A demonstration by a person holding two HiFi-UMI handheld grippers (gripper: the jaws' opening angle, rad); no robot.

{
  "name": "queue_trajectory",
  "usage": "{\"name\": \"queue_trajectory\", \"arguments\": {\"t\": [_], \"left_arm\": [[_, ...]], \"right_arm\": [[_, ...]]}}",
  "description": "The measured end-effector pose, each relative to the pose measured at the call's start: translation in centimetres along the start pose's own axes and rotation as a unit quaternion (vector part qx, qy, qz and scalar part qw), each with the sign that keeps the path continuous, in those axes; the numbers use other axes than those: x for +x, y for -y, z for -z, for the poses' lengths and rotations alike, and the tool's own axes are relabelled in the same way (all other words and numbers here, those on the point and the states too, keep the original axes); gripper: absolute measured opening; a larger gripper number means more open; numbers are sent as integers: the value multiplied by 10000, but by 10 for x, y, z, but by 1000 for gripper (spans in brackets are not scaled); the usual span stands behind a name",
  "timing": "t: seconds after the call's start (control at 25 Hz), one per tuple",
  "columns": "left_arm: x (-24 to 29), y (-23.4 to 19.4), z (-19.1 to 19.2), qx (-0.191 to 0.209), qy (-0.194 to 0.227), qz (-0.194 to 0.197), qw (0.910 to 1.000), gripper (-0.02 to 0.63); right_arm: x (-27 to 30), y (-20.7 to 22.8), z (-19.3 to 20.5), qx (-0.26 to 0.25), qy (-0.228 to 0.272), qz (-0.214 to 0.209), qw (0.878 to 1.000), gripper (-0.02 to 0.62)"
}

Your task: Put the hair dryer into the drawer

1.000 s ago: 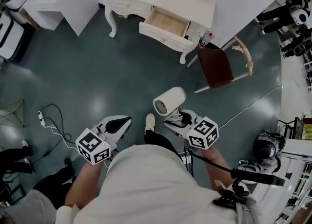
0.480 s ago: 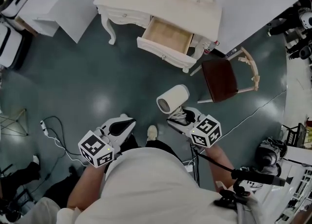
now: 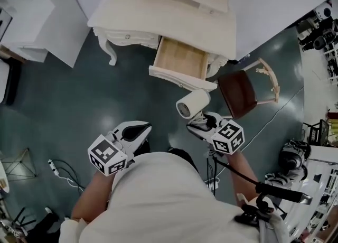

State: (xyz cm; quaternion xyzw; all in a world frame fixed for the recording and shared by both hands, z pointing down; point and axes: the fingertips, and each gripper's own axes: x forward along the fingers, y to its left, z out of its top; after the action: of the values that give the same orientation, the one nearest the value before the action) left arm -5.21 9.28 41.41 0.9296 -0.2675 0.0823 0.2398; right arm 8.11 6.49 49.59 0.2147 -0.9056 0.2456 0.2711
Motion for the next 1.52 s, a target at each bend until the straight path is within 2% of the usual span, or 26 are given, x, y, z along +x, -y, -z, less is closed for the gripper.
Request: {"name": "queue_trajectory", "arguments": {"t": [0.2, 0.48, 0.96, 1.32, 1.52], "left_arm": [[-16, -71, -26, 201, -214, 255, 9992, -2], [-7, -130, -49, -10, -175, 176, 9997, -2], [68, -202, -107, -261, 8, -636, 9976, -2], [102, -229, -131, -534, -8, -1339, 9896, -2], [107, -235, -131, -767, 28, -1696, 9825, -2]], "right_arm": [[46, 35, -42, 121, 22, 278, 9995, 244], [85, 97, -66, 96, -420, 249, 9988, 244], [158, 252, -83, -585, -1358, -310, 9885, 244], [208, 311, -64, -961, -1940, -868, 9724, 244], [231, 333, -52, -1159, -2157, -947, 9649, 244]]}}
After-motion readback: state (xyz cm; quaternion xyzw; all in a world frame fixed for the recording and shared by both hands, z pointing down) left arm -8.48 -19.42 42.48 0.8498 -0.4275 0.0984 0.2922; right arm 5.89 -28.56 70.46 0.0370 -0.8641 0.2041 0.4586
